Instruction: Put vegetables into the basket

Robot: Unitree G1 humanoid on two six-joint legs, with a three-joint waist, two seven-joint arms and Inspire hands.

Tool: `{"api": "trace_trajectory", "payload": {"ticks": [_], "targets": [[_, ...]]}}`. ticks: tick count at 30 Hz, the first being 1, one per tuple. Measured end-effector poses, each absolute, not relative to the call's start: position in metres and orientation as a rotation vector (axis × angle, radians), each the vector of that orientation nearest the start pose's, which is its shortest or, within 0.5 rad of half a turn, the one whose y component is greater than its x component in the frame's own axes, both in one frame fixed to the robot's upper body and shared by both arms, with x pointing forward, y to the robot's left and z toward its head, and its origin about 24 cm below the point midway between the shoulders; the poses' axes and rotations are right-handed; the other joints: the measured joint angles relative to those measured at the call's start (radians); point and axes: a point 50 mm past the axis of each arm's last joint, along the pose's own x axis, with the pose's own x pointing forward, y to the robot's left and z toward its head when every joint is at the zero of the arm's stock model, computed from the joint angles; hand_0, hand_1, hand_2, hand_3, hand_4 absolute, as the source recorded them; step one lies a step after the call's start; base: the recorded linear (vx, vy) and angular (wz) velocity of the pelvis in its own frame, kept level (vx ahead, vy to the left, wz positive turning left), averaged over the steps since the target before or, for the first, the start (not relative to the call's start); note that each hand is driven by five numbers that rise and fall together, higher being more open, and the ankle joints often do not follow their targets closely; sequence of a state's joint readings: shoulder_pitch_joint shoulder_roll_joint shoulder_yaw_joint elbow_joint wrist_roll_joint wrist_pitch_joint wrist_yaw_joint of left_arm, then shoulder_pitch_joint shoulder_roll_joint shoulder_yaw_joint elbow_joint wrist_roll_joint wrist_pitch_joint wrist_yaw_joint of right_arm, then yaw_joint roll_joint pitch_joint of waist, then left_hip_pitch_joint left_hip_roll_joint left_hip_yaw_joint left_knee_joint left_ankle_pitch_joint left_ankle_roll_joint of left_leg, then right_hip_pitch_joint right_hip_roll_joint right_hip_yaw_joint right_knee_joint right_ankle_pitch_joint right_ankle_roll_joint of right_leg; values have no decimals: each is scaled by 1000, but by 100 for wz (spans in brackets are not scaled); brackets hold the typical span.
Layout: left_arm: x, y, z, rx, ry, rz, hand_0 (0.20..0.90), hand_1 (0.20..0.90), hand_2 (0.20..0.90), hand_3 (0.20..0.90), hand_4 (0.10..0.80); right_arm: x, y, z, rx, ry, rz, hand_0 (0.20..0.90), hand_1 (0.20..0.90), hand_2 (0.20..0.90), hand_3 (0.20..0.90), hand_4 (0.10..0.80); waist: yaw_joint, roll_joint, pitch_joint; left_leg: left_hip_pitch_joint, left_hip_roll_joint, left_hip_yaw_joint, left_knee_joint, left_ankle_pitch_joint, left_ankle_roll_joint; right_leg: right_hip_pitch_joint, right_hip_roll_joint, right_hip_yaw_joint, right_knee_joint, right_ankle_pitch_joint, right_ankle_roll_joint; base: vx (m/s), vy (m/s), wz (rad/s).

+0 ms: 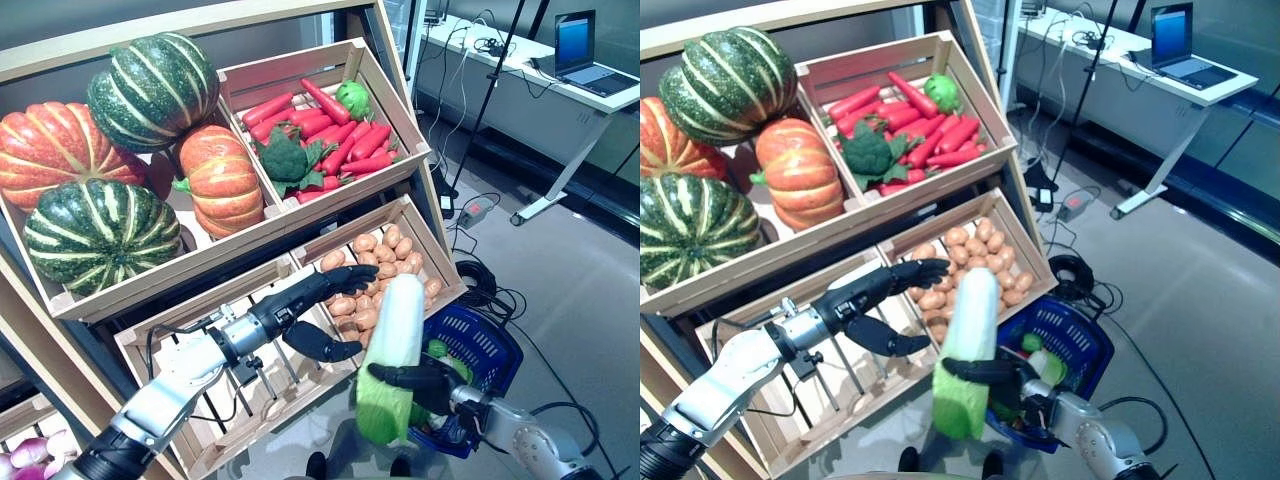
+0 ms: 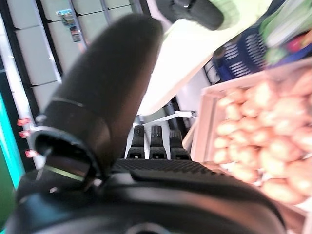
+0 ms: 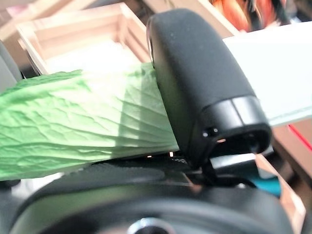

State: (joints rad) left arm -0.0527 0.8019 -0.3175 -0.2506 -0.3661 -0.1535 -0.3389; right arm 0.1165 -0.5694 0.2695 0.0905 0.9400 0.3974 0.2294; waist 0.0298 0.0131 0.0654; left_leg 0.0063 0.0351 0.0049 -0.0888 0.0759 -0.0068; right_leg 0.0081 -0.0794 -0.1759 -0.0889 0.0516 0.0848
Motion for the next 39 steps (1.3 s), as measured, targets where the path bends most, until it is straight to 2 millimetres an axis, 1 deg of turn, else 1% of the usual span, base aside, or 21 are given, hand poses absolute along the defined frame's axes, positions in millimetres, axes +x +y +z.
{"api": "trace_trajectory", "payload": {"ticks": [2, 4, 8, 11, 14, 15, 17, 18, 19, 20, 23, 24, 26, 29, 30, 31, 32, 34, 37, 39], "targets": [[236, 174, 118, 413, -209, -728, 900, 900, 900, 900, 800, 190, -203, -28, 432, 706, 315, 300, 300, 300, 300, 400, -1, 7, -1, 0, 0, 0, 0, -1, -1, 0, 1, 0, 0, 0, 0, 16, -6, 0], [238, 181, 123, 417, -232, -661, 900, 900, 900, 900, 800, 187, -209, -31, 439, 709, 260, 300, 300, 300, 300, 400, -5, 13, -2, 0, 1, 0, 0, -3, -2, -1, 1, 1, 0, 0, 1, 16, -6, -1], [236, 196, 121, 344, -253, -482, 900, 900, 900, 900, 800, 175, -217, -41, 487, 704, 117, 300, 300, 300, 300, 400, -10, 17, -3, 0, 1, 1, 0, -6, -2, -2, 2, 2, 0, -3, 3, 53, -23, -2], [229, 205, 109, 267, -228, -346, 900, 900, 900, 900, 800, 166, -221, -49, 534, 682, -22, 300, 300, 300, 300, 400, -12, 17, -3, -2, 1, 3, 0, -10, -2, -6, 3, 5, 0, -5, 4, 65, -37, -3], [220, 216, 87, 201, -152, -201, 900, 900, 900, 900, 800, 160, -227, -56, 593, 649, -182, 300, 300, 300, 300, 400, -13, 17, -3, -12, 1, 7, 0, -11, -1, -18, 3, 9, 0, -5, 4, 6, -40, -4], [220, 218, 84, 195, -139, -180, 900, 900, 900, 900, 800, 160, -229, -56, 611, 643, -206, 300, 300, 300, 300, 400, -13, 16, -3, -15, 1, 7, 0, -11, -1, -21, 3, 9, 0, -5, 4, -85, -48, 0], [216, 225, 69, 173, -78, -96, 900, 900, 900, 900, 800, 159, -236, -60, 652, 606, -313, 300, 300, 300, 300, 400, -12, 14, -1, -36, 1, 8, 0, -9, -3, -43, 3, 9, 1, -3, 5, -242, -66, 0], [215, 228, 65, 173, -62, -69, 900, 900, 900, 900, 800, 161, -239, -59, 647, 584, -341, 300, 300, 300, 300, 400, -12, 14, 0, -59, 1, 8, 3, -6, -3, -75, 3, 10, 10, -4, 5, -361, -58, -2], [216, 230, 64, 174, -58, -39, 900, 900, 900, 900, 800, 166, -244, -57, 646, 551, -369, 300, 300, 300, 300, 400, -10, 15, 10, -90, 1, 10, 4, 3, -3, -106, 3, 12, 18, 0, 5, -348, -45, -2], [217, 231, 65, 174, -64, -15, 900, 900, 900, 900, 800, 176, -248, -52, 646, 512, -391, 300, 300, 300, 300, 400, -11, 13, 38, -117, 1, 12, 5, 17, -1, -133, 3, 12, 25, 8, 4, -327, -52, -5], [236, 230, 71, 154, -97, 20, 900, 900, 900, 900, 800, 219, -260, -35, 699, 385, -462, 300, 300, 300, 300, 400, -6, 15, 150, -185, 1, 24, 22, 37, -3, -207, 2, 15, 45, 30, 0, -253, -39, -4], [242, 227, 74, 140, -112, 17, 900, 900, 900, 900, 800, 230, -263, -28, 706, 348, -470, 300, 300, 300, 300, 400, -5, 17, 188, -202, 1, 25, 34, 39, -3, -222, 4, 16, 55, 32, -2, -217, -48, 0], [253, 218, 86, 114, -164, -5, 900, 900, 900, 900, 800, 254, -267, -8, 738, 246, -467, 300, 300, 300, 300, 400, 0, 21, 273, -249, 2, 24, 71, 39, -4, -269, 4, 19, 94, 30, -6, -170, -52, 0], [267, 204, 102, 99, -233, -50, 900, 900, 900, 900, 800, 281, -269, 19, 758, 133, -463, 300, 300, 300, 300, 400, 8, 27, 386, -313, 3, 22, 129, 32, -8, -332, 3, 23, 153, 23, -16, -149, -73, 0], [269, 201, 104, 94, -243, -58, 900, 900, 900, 900, 800, 286, -269, 23, 759, 121, -459, 300, 300, 300, 300, 400, 10, 26, 401, -320, 2, 22, 134, 32, -9, -340, 4, 22, 160, 22, -17, -154, -89, -1], [273, 196, 110, 66, -278, -85, 900, 900, 900, 900, 800, 295, -271, 32, 751, 101, -456, 300, 300, 300, 300, 400, 16, 26, 430, -357, 4, 21, 157, 30, -12, -378, 4, 21, 186, 18, -23, -132, -107, 1], [275, 193, 112, 40, -289, -109, 900, 900, 900, 900, 800, 298, -274, 34, 744, 100, -470, 300, 300, 300, 300, 400, 18, 27, 436, -388, 5, 18, 167, 30, -13, -410, 4, 19, 201, 17, -25, -129, -155, 5], [279, 185, 118, -23, -313, -161, 900, 900, 900, 900, 800, 307, -280, 36, 739, 112, -516, 300, 300, 300, 300, 400, 24, 26, 450, -449, 8, 0, 206, 26, -18, -461, 4, 7, 237, 8, -32, -75, -149, 16], [284, 170, 126, -60, -343, -251, 900, 900, 900, 900, 800, 312, -291, 36, 754, 135, -586, 300, 300, 300, 300, 400, 51, 17, 458, -519, 14, -11, 252, 19, -27, -534, 7, -2, 301, -14, -47, -27, -158, 14], [284, 166, 127, -84, -350, -284, 900, 900, 900, 900, 800, 316, -296, 41, 780, 126, -601, 300, 300, 300, 300, 400, 52, 16, 459, -562, 13, -28, 275, 18, -32, -579, 4, -5, 342, -31, -52, -27, -101, 16]]}}
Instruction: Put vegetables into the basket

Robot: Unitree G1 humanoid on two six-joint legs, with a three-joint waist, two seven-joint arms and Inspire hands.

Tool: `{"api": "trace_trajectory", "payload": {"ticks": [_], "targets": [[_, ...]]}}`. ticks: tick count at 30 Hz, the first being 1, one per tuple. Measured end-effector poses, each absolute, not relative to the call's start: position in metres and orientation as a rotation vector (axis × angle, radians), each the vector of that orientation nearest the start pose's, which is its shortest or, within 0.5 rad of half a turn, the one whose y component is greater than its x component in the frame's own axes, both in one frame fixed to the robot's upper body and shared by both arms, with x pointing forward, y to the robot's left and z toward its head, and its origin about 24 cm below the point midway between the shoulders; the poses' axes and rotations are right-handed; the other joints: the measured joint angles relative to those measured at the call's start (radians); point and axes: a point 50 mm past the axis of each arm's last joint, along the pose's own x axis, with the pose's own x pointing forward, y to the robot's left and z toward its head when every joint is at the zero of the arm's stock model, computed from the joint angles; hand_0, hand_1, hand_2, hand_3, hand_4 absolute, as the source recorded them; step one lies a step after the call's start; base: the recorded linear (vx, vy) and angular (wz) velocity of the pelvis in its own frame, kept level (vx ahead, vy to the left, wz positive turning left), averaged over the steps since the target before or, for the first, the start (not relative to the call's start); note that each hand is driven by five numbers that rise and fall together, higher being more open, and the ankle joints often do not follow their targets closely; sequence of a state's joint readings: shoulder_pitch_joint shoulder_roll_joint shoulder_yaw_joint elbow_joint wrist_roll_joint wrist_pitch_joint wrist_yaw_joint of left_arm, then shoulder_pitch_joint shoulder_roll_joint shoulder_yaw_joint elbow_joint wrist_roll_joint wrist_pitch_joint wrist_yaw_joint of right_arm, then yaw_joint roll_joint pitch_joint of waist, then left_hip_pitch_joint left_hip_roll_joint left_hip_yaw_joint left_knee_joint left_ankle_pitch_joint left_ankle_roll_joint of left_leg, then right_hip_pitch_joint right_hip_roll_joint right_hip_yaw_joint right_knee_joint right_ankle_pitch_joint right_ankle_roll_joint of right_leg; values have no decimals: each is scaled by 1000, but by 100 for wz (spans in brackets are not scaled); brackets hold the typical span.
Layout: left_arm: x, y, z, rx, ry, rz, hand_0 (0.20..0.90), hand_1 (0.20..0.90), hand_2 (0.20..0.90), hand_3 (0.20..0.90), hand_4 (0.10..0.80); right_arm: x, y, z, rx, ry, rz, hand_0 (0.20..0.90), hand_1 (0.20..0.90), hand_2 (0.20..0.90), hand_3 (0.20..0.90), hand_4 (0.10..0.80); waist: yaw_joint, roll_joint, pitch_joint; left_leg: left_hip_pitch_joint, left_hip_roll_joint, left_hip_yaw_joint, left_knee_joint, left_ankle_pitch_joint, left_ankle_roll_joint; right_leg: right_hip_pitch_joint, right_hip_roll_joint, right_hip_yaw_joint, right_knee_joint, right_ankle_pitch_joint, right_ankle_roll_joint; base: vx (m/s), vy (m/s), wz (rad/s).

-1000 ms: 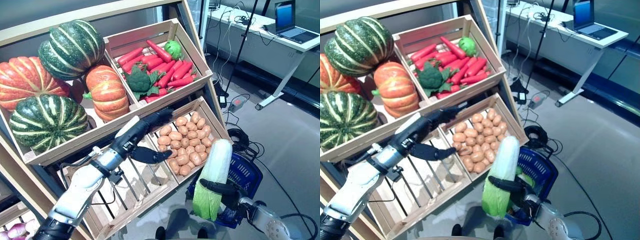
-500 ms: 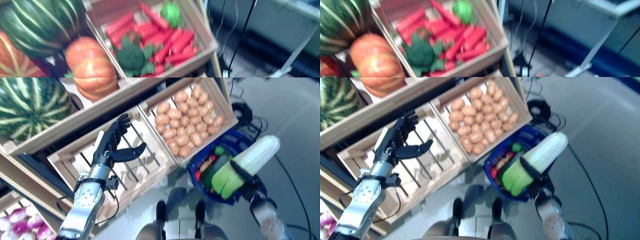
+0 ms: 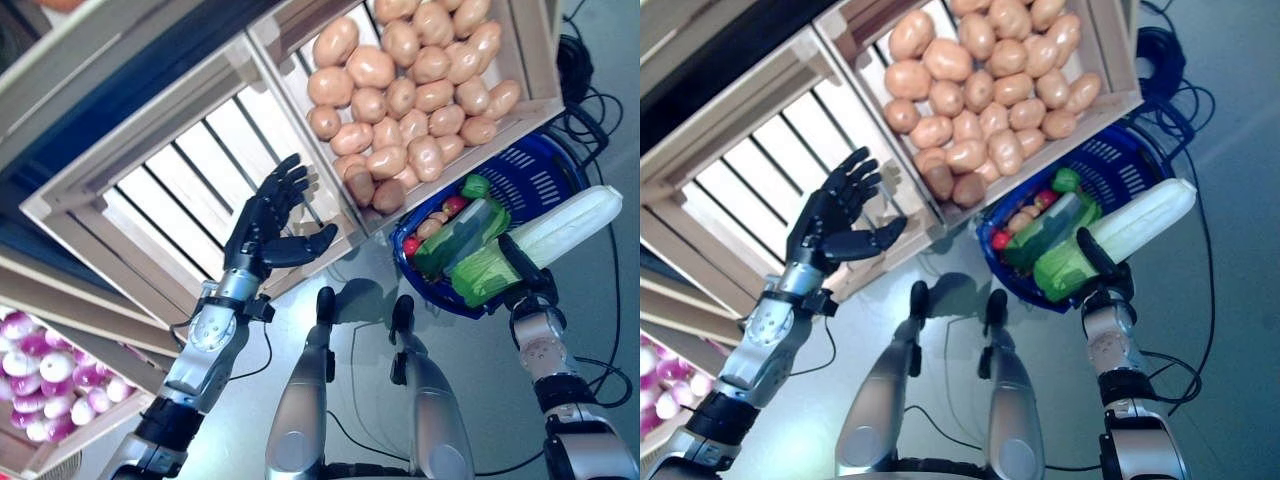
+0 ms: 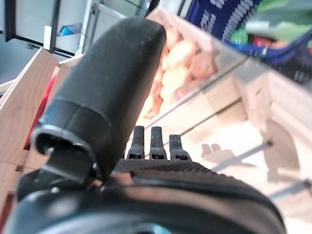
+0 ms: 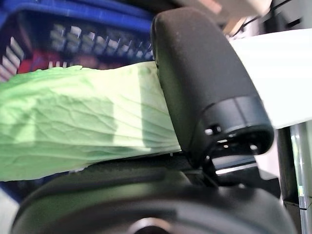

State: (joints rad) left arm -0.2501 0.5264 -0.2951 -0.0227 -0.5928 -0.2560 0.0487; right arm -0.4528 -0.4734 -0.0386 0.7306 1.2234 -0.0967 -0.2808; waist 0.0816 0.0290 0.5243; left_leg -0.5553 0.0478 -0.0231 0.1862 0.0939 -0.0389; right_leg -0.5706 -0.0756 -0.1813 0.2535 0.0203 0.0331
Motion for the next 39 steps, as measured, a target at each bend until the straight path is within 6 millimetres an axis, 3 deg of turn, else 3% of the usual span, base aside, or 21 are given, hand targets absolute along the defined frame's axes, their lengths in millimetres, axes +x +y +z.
{"api": "trace_trajectory", "payload": {"ticks": [5, 13, 14, 16, 27, 34, 39], "targets": [[285, 161, 126, -134, -343, -312, 900, 900, 900, 900, 800, 334, -301, 75, 779, 42, -579, 300, 300, 300, 300, 400, -2, -2, 0, -123, -16, -12, 72, -2, -2, -144, -28, 0, 129, -40, -5, -11, -53, 9], [296, 155, 142, -202, -384, -376, 900, 900, 900, 900, 800, 354, -301, 96, 829, 33, -589, 300, 300, 300, 300, 400, 18, -3, 1, -267, -31, -34, 194, -27, -1, -275, -40, 0, 239, -64, -14, -21, -75, 6], [297, 153, 146, -208, -393, -394, 900, 900, 900, 900, 800, 356, -303, 98, 838, 39, -598, 425, 425, 425, 425, 483, 19, -3, 1, -291, -33, -44, 213, -29, -1, -292, -40, 0, 248, -64, -14, -2, -77, 10], [298, 149, 148, -212, -397, -415, 900, 900, 900, 900, 800, 359, -305, 101, 868, 45, -610, 900, 900, 900, 900, 800, 20, -3, 1, -328, -35, -52, 238, -34, -5, -318, -38, 2, 255, -64, -14, 7, -80, 13], [300, 149, 151, -222, -405, -457, 900, 900, 900, 900, 800, 362, -301, 94, 897, 162, -607, 900, 900, 900, 900, 800, 24, -5, 1, -367, -45, -75, 235, -30, 0, -343, -29, 5, 239, -54, -7, 8, -43, 3], [300, 150, 155, -191, -418, -511, 900, 900, 900, 900, 800, 359, -309, 93, 678, 211, -703, 900, 900, 900, 900, 800, 20, -8, 2, -307, -43, -73, 239, -38, 1, -271, -25, 5, 217, -47, 0, -1, 5, -1], [297, 157, 155, -121, -409, -586, 900, 900, 900, 900, 800, 349, -315, 80, 486, 244, -718, 900, 900, 900, 900, 800, 22, -24, 0, -113, -40, -52, 146, -36, 10, -82, -25, 18, 107, -28, 15, -15, 114, -8]]}}
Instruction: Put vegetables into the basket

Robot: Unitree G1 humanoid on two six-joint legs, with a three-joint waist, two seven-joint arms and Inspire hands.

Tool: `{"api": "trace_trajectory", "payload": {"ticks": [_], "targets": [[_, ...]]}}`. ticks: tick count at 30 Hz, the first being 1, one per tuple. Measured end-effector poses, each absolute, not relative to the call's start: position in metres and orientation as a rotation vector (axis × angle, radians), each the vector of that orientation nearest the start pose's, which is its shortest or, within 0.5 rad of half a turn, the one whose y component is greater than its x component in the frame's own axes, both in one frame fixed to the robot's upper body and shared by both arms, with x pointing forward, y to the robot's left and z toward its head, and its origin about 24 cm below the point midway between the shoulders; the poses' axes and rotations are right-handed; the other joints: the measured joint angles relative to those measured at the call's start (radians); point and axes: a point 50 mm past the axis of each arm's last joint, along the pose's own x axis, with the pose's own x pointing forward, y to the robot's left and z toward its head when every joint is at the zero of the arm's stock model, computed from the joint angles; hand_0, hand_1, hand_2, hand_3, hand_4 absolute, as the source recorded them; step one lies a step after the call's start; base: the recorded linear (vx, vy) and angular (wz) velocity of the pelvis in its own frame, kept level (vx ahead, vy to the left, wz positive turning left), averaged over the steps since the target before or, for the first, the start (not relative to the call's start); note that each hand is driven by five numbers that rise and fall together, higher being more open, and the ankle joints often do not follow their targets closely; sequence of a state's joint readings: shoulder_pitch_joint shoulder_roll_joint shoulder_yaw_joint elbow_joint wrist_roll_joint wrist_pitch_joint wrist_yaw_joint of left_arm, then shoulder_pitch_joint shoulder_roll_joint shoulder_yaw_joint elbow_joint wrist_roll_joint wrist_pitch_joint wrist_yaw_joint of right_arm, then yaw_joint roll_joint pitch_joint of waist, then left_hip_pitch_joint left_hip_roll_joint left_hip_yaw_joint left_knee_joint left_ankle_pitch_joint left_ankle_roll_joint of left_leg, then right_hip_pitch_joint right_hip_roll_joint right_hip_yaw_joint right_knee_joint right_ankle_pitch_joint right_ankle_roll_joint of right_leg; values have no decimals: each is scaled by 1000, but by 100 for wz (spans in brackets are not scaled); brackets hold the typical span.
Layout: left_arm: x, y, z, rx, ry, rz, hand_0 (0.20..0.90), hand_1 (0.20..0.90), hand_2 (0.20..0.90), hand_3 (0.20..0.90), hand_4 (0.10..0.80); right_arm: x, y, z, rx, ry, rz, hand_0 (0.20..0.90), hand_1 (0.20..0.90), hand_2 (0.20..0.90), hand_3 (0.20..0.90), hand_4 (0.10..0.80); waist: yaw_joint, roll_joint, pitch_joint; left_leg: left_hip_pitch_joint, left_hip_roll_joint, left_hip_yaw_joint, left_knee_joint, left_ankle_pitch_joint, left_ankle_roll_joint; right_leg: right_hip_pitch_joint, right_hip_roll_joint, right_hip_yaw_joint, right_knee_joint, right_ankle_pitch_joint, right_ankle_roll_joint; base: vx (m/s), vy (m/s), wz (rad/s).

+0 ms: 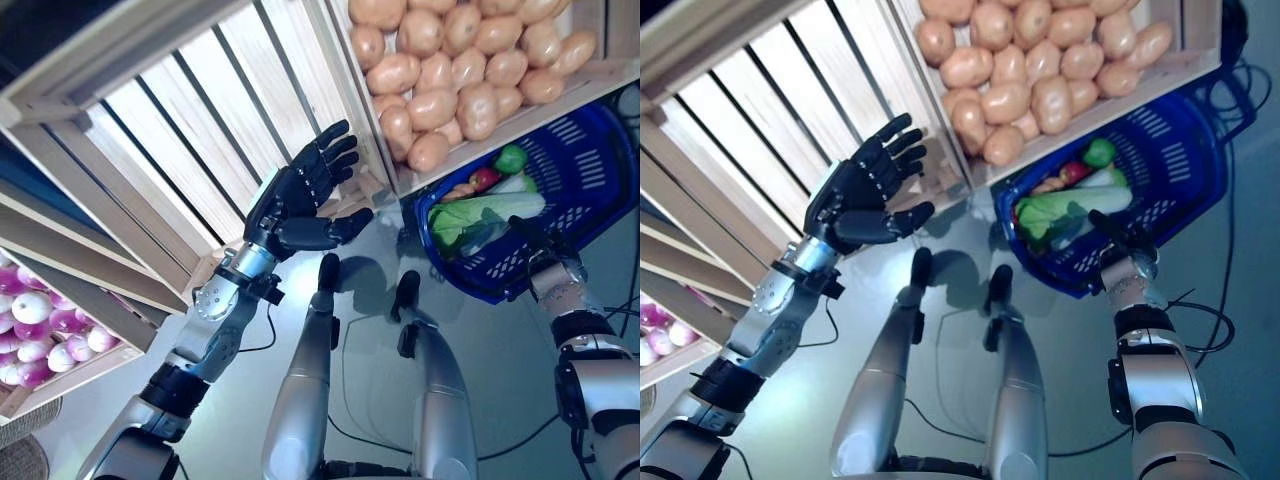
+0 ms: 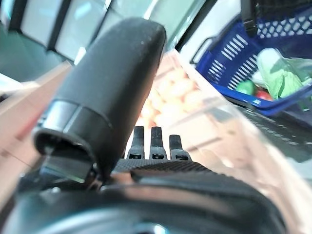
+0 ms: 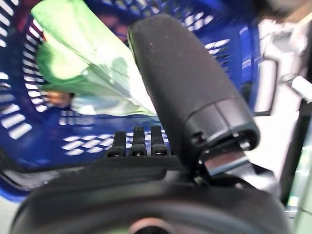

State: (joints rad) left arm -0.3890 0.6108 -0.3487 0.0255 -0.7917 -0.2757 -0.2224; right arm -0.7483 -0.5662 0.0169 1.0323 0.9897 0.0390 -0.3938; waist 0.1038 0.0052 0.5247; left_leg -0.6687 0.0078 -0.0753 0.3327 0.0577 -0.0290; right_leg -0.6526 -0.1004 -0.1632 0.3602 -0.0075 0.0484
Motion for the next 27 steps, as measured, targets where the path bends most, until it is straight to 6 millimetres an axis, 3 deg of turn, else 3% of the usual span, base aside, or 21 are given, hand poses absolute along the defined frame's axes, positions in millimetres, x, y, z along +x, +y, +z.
{"api": "trace_trajectory", "payload": {"ticks": [4, 7, 10, 14, 16, 19, 22, 25, 27], "targets": [[294, 151, 150, -106, -377, -662, 900, 900, 900, 900, 800, 344, -307, 78, 295, 214, -654, 900, 900, 900, 900, 800, -2, -11, 0, 133, -3, 12, -104, 23, 14, 134, 2, 19, -135, 47, 18, 11, 191, -19], [290, 146, 134, -74, -298, -702, 900, 900, 900, 900, 800, 336, -294, 74, 125, 175, -577, 900, 900, 900, 900, 800, -12, -11, -1, 233, -8, 44, -186, 39, 30, 226, -8, 25, -219, 76, 32, 58, 228, -18], [284, 149, 116, -41, -212, -696, 900, 900, 900, 900, 800, 322, -272, 61, 71, 139, -499, 900, 900, 900, 900, 800, -26, -12, -2, 322, -9, 62, -255, 51, 38, 311, -9, 23, -286, 98, 41, 127, 227, -9], [267, 154, 79, 34, -69, -695, 900, 900, 900, 900, 800, 290, -231, 22, 47, 175, -364, 900, 900, 900, 900, 800, -42, -12, -7, 487, -3, 83, -356, 50, 42, 460, -3, 16, -375, 99, 43, 169, 145, -14], [260, 155, 63, 70, 3, -707, 900, 900, 900, 900, 800, 275, -220, 2, -15, 234, -274, 900, 900, 900, 900, 800, -62, -13, -44, 520, -3, 85, -390, 50, 43, 491, -1, 13, -407, 99, 44, 134, 119, -6], [259, 159, 36, 137, 110, -702, 900, 900, 900, 900, 800, 260, -212, -15, -115, 288, -154, 900, 900, 900, 900, 800, -78, -13, -88, 553, -2, 98, -415, 50, 43, 523, 1, 13, -433, 101, 46, 128, 102, -5], [249, 175, -11, 189, 314, -650, 900, 900, 900, 900, 800, 244, -204, -36, -181, 376, 6, 900, 900, 900, 900, 800, -103, -17, -181, 580, 4, 110, -421, 34, 39, 549, 7, 13, -448, 96, 47, 163, 82, -12], [221, 189, -63, 221, 540, -560, 900, 900, 900, 900, 800, 211, -208, -82, -223, 610, 57, 900, 900, 900, 900, 800, -118, -19, -283, 628, 10, 112, -422, 12, 35, 599, 12, 11, -449, 71, 47, 135, 39, 2], [201, 193, -80, 248, 621, -548, 900, 900, 900, 900, 800, 189, -213, -101, -240, 726, 65, 900, 900, 900, 900, 800, -118, -20, -333, 631, 11, 113, -422, 10, 35, 601, 13, 11, -449, 67, 46, 106, 39, -1]]}}
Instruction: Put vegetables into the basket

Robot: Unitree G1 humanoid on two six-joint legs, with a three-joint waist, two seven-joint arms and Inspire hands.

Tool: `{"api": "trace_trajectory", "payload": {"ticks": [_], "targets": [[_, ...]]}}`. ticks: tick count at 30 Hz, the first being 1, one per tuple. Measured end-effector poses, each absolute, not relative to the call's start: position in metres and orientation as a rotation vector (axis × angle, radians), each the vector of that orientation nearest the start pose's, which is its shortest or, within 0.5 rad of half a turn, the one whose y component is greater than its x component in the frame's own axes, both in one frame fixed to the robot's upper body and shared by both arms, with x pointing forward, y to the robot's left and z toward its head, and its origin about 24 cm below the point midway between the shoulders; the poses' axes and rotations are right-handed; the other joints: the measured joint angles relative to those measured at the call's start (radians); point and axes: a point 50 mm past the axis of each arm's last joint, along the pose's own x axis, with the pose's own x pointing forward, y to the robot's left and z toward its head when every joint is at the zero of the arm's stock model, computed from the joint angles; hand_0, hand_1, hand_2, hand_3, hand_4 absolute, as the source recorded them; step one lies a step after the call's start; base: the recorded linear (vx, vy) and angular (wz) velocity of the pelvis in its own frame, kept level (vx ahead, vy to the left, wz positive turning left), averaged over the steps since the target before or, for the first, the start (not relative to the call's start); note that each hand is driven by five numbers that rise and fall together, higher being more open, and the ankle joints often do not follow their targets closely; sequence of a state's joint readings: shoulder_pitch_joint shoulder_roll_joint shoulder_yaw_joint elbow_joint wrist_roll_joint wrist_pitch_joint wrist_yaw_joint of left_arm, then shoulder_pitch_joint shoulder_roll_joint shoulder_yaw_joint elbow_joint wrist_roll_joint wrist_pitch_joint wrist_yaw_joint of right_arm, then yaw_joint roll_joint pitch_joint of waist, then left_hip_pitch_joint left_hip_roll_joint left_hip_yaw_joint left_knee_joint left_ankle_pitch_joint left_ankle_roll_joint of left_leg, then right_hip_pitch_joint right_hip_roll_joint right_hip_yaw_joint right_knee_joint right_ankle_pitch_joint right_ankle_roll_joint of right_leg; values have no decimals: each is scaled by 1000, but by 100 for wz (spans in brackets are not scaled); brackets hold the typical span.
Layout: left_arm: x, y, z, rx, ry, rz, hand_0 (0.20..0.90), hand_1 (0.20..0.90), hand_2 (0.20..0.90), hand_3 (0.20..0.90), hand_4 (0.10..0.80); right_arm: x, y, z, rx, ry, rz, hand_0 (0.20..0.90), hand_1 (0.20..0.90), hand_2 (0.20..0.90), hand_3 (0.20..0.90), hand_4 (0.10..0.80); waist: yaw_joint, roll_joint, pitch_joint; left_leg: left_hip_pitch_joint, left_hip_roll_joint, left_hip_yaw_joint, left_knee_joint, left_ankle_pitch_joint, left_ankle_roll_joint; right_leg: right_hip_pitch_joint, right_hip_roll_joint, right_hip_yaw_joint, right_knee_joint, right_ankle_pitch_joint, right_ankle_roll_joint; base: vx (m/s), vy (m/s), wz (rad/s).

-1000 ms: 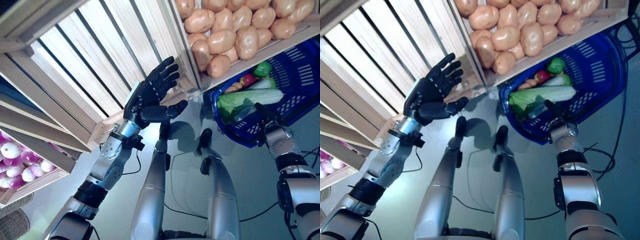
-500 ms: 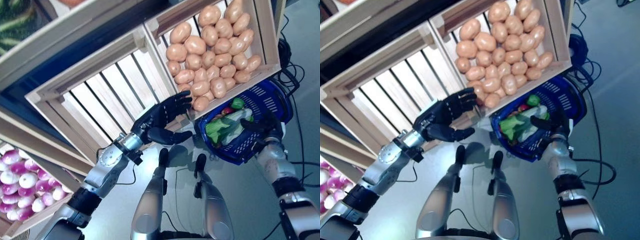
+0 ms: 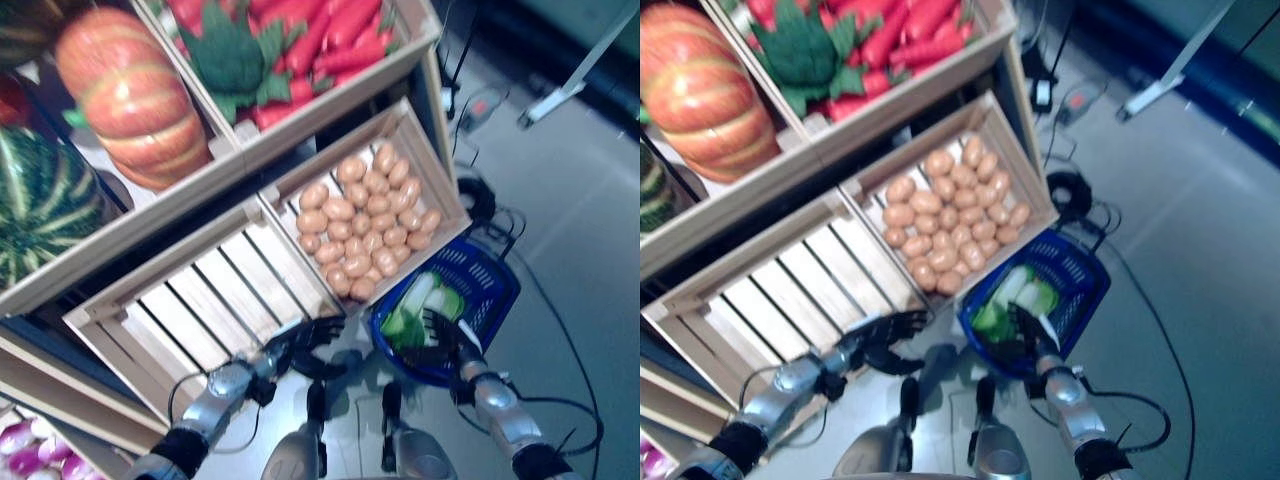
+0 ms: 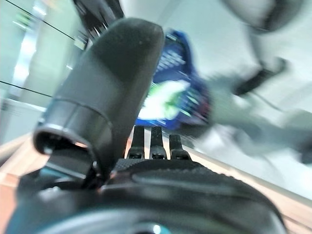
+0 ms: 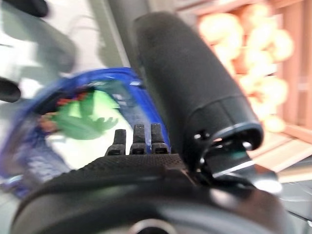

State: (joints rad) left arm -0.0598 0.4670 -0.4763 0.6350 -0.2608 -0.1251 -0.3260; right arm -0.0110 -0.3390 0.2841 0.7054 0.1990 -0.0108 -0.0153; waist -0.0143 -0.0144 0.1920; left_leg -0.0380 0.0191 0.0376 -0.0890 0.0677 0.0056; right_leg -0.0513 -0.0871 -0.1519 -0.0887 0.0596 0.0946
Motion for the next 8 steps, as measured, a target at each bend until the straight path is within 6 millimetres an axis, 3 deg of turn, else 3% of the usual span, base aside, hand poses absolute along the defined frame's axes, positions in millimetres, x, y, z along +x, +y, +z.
{"api": "trace_trajectory", "payload": {"ticks": [1, 5, 8], "targets": [[187, 195, -96, 253, 680, -524, 900, 900, 900, 900, 800, 172, -216, -116, -235, 823, 50, 900, 900, 900, 900, 800, 1, 3, -18, 15, 0, 1, 0, -2, 1, 15, 0, 0, 0, -1, 0, 94, 42, -2], [144, 202, -136, 301, 911, -429, 900, 900, 900, 900, 800, 122, -219, -149, -200, 1067, -9, 900, 900, 900, 900, 800, -1, 5, -78, 35, 1, 7, -6, -11, -1, 30, -1, 7, 0, -8, -5, 80, 42, -7], [119, 209, -151, 333, 1038, -354, 900, 900, 900, 900, 800, 100, -219, -159, -110, 1158, -92, 900, 900, 900, 900, 800, -3, 4, -107, 52, 3, 23, -7, -16, 4, 39, -3, 7, 0, -6, -4, 57, 27, -14]]}}
